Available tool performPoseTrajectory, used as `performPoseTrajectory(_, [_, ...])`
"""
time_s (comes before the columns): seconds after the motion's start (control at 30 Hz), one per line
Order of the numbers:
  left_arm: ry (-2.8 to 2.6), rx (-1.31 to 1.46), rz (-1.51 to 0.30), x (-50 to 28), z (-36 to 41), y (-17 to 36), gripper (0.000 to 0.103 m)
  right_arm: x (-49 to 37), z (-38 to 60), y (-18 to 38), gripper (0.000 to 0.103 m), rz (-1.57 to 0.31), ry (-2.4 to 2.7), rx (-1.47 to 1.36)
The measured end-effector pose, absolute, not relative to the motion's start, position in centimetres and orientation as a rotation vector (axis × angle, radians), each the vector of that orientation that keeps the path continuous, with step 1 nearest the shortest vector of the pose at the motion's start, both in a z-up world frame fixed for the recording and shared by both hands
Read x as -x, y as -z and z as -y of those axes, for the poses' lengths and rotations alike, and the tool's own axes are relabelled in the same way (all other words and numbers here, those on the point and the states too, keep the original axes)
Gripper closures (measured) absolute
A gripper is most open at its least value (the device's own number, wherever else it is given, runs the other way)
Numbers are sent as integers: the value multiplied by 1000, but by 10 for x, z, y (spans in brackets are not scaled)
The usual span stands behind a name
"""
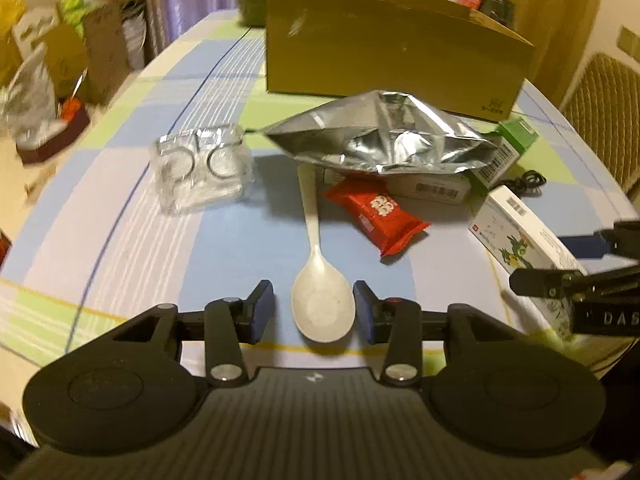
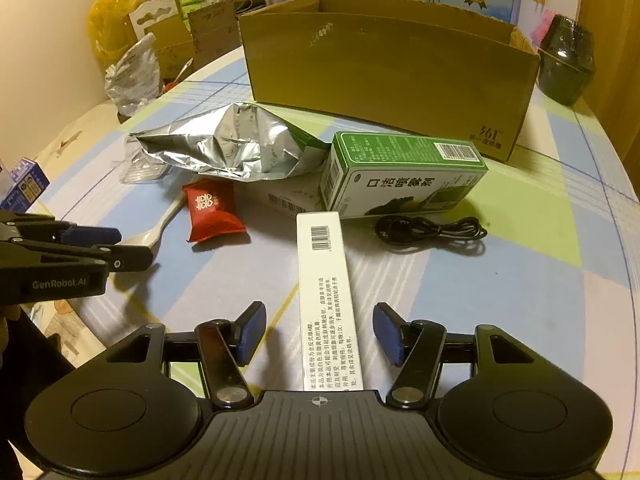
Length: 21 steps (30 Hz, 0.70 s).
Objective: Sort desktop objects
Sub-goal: 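Lower the left tool onto the white plastic spoon and grasp its bowl, then lift the spoon with the left tool while the right tool carries the medicine box toward the cardboard box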
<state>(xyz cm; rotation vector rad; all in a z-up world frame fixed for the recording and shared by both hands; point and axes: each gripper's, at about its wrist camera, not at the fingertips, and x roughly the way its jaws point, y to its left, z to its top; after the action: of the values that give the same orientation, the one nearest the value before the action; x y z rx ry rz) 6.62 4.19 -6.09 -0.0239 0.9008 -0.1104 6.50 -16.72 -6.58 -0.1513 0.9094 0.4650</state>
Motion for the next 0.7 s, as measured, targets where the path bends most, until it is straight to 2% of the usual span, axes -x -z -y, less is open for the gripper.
performPoseTrajectory(0.17, [108, 5, -894, -66, -39, 62, 66, -67, 168, 67, 46, -909, -457, 145])
performPoseTrajectory(0.23, [109, -11, -894, -66, -36, 62, 76, -67, 169, 67, 46, -909, -457, 144])
performPoseTrajectory(0.7, [134, -39, -905, -54, -28, 51, 77, -69, 167, 67, 46, -920, -473, 121])
